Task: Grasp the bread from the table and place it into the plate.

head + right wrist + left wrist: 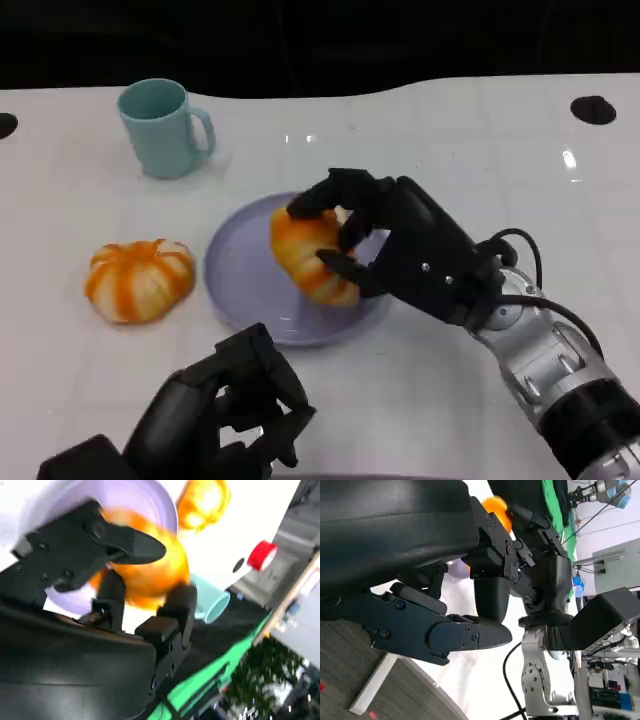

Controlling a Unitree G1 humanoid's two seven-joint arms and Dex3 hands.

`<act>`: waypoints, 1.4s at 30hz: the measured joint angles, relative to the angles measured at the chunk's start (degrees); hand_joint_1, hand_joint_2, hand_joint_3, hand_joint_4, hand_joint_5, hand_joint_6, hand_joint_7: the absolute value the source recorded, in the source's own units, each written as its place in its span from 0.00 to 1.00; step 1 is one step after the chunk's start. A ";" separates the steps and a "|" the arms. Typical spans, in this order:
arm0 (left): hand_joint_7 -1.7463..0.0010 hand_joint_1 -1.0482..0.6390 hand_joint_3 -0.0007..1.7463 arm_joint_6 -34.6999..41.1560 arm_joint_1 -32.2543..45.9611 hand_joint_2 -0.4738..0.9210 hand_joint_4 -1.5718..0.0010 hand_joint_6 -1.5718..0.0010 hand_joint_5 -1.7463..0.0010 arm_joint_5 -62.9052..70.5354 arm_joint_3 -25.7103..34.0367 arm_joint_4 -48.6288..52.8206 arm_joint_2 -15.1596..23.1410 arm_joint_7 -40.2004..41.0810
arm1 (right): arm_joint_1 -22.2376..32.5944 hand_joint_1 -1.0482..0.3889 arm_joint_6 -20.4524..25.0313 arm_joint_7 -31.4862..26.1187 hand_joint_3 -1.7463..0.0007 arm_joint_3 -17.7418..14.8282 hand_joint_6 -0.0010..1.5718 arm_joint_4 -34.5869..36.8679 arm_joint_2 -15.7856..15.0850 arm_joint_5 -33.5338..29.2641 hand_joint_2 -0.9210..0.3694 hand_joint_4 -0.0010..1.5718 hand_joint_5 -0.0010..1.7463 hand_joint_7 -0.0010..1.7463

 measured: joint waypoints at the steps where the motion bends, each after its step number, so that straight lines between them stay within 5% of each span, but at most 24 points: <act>1: 0.01 0.31 0.24 0.00 0.02 1.00 0.59 0.72 0.00 -0.04 0.00 -0.02 -0.01 0.00 | -0.01 0.34 0.00 0.24 0.85 0.09 0.16 0.00 -0.18 -0.23 0.00 0.00 0.19 0.01; 5: 0.01 0.31 0.24 0.00 0.07 1.00 0.59 0.72 0.00 -0.07 0.01 -0.02 -0.01 0.00 | -0.02 0.27 0.19 0.62 0.83 0.79 0.13 -0.43 -1.31 -2.04 0.00 0.00 0.11 0.00; 14: 0.00 0.30 0.23 0.00 0.07 1.00 0.59 0.71 0.00 -0.05 0.09 -0.03 0.01 0.00 | 0.04 0.25 1.92 0.59 0.82 2.36 0.12 -3.84 -3.40 -5.68 0.00 0.01 0.11 0.00; 20: 0.00 0.31 0.23 0.00 0.07 1.00 0.59 0.72 0.00 0.00 0.12 -0.05 0.04 0.00 | 0.50 0.27 2.42 0.59 0.85 2.81 0.11 -5.90 -4.25 -6.85 0.00 0.16 0.30 0.00; 32: 0.01 0.30 0.23 0.09 0.06 1.00 0.58 0.71 0.00 0.10 0.11 -0.17 0.05 0.00 | 2.32 0.29 2.05 2.46 0.84 4.32 0.13 -11.44 -6.17 -7.64 0.00 0.42 0.41 0.01; 42: 0.01 0.30 0.23 0.09 0.06 1.00 0.59 0.71 0.00 0.06 0.13 -0.14 0.05 0.00 | 3.42 0.32 2.30 3.59 0.87 4.49 0.17 -14.44 -6.31 -7.72 0.00 0.47 0.45 0.02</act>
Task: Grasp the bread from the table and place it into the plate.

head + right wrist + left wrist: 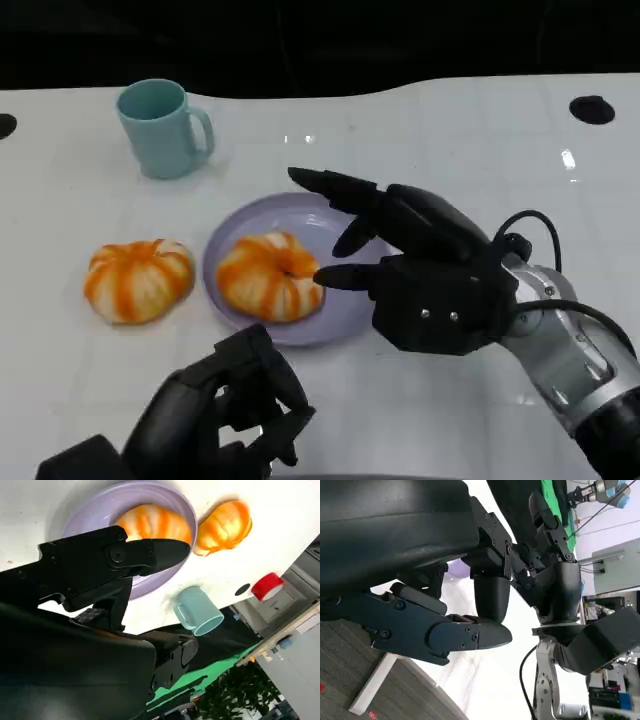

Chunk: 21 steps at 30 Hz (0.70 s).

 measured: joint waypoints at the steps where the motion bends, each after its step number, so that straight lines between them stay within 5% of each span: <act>1: 0.01 0.29 0.23 0.00 0.00 1.00 0.59 0.71 0.00 0.00 0.00 0.00 0.00 0.00 | 0.08 0.32 0.04 0.00 0.87 0.00 0.17 -0.22 0.00 -0.12 0.00 0.47 0.46 0.02; 17: 0.01 0.30 0.24 -0.22 -0.25 1.00 0.57 0.71 0.00 0.22 -0.11 0.32 -0.14 0.01 | 11.75 0.48 -4.94 -0.42 0.92 -5.02 0.49 -16.04 -3.04 6.10 0.00 0.39 0.68 0.20; 21: 0.01 0.30 0.24 -0.22 -0.40 1.00 0.58 0.71 0.00 0.16 -0.10 0.35 -0.13 0.01 | 15.28 0.50 -6.25 0.46 0.89 -6.20 0.42 -20.19 -4.32 7.81 0.02 0.36 0.75 0.44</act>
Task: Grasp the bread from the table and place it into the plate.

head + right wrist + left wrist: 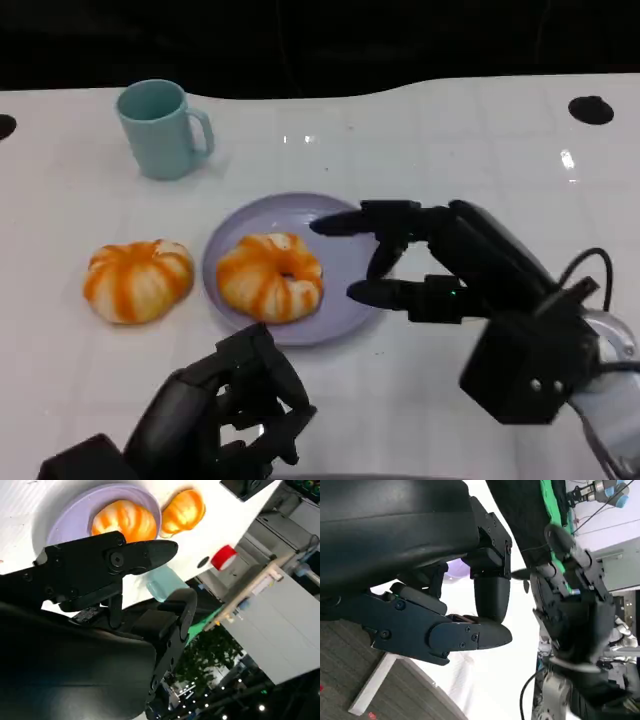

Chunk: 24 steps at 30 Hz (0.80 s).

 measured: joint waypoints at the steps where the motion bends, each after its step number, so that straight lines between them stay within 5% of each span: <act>1: 0.01 0.30 0.24 0.00 0.00 1.00 0.58 0.71 0.00 0.03 0.01 0.00 0.00 0.00 | 0.82 0.51 -0.62 0.07 0.85 -0.30 0.40 -0.76 -0.32 0.33 0.05 0.36 0.77 0.50; 3: 0.01 0.30 0.24 0.00 -0.02 1.00 0.57 0.71 0.00 0.14 0.00 0.02 0.02 0.00 | 2.51 0.54 -1.69 0.10 0.58 -0.81 0.41 -1.98 -0.85 1.03 0.26 0.39 0.79 0.57; 6: 0.01 0.30 0.24 0.00 -0.06 1.00 0.58 0.71 0.00 0.13 0.03 0.09 0.04 0.00 | 5.27 0.57 -3.69 0.10 0.40 -1.23 0.45 -3.57 -1.82 1.42 0.40 0.43 0.85 0.62; 12: 0.01 0.30 0.24 0.02 -0.14 1.00 0.58 0.71 0.00 -0.14 0.09 0.15 0.04 -0.01 | 10.52 0.63 -4.58 0.49 0.29 -3.08 0.49 -6.80 -3.77 2.44 0.47 0.44 0.96 0.68; 24: 0.01 0.30 0.23 0.02 -0.58 1.00 0.59 0.72 0.00 -0.64 0.44 0.84 0.31 -0.11 | 22.26 0.64 -4.79 2.34 0.23 -6.69 0.51 -14.77 -8.50 3.47 0.47 0.47 0.93 0.75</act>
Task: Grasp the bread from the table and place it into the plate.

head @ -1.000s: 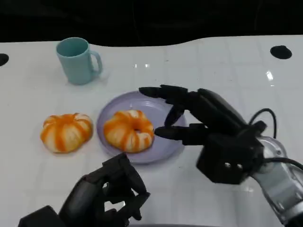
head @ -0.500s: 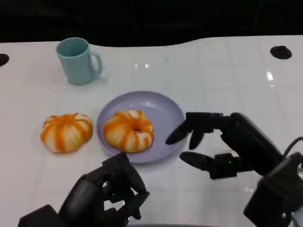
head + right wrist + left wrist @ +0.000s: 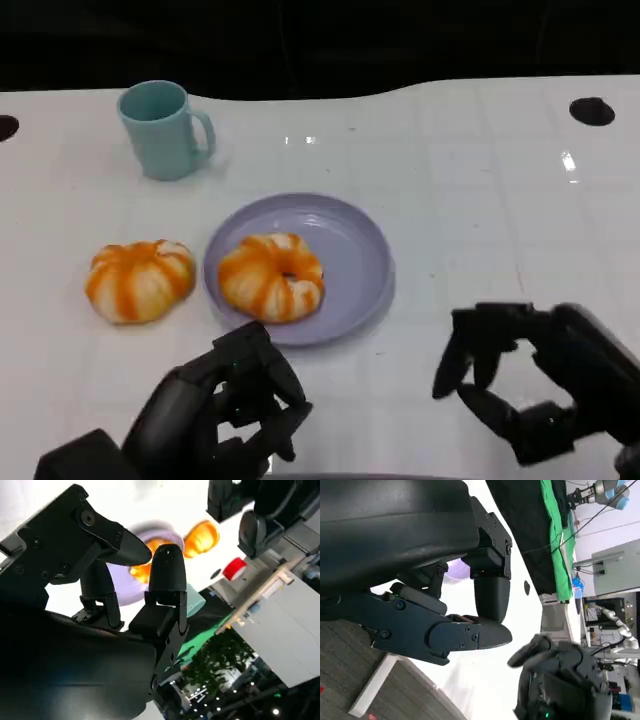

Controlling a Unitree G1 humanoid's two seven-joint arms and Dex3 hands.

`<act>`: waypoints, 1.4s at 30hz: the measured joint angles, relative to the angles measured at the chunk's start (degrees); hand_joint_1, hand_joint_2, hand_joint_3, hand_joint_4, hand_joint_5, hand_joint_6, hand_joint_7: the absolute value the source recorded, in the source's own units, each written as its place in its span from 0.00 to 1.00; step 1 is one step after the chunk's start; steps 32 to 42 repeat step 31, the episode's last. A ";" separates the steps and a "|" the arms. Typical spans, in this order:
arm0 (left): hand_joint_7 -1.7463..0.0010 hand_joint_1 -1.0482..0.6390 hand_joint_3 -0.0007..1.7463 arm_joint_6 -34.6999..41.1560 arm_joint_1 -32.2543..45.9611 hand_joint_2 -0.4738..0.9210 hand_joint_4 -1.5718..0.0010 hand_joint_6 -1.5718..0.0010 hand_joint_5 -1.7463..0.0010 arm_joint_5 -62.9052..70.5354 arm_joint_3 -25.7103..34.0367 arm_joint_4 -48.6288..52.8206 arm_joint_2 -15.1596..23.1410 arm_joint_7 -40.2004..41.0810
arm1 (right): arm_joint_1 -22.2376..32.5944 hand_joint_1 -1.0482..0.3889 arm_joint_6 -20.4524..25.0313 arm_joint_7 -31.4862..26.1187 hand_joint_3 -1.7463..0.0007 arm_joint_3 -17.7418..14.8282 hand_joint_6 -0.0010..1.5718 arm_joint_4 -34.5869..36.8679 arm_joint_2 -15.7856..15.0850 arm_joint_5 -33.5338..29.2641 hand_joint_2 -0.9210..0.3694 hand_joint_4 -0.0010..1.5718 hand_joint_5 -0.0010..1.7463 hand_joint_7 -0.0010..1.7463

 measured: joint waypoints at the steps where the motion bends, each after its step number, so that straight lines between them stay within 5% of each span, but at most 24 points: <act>1: 0.01 0.30 0.23 0.00 0.00 1.00 0.59 0.72 0.00 -0.27 0.04 0.00 0.08 0.00 | 1.00 0.64 0.43 0.23 0.23 -0.23 0.51 -0.85 -0.16 0.02 0.47 0.47 0.93 0.75; 8: 0.01 0.30 0.24 -0.03 -0.01 1.00 0.59 0.72 0.00 -0.83 0.34 0.44 0.94 -0.01 | 4.66 0.65 1.96 0.69 0.23 -0.92 0.50 -3.34 -0.05 0.21 0.45 0.47 0.96 0.77; 30: 0.02 0.30 0.23 -1.10 -0.15 1.00 0.59 0.71 0.00 -1.87 2.10 1.82 2.10 -0.62 | 4.30 0.64 -3.53 -8.29 0.13 -0.97 0.56 4.35 2.27 -6.19 0.58 0.57 0.94 0.78; 42: 0.02 0.30 0.23 -1.10 -0.15 1.00 0.59 0.71 0.00 -1.87 2.10 1.82 2.10 -0.62 | 4.24 0.64 -3.78 -8.54 0.12 -0.97 0.56 4.52 2.27 -6.40 0.59 0.58 0.94 0.78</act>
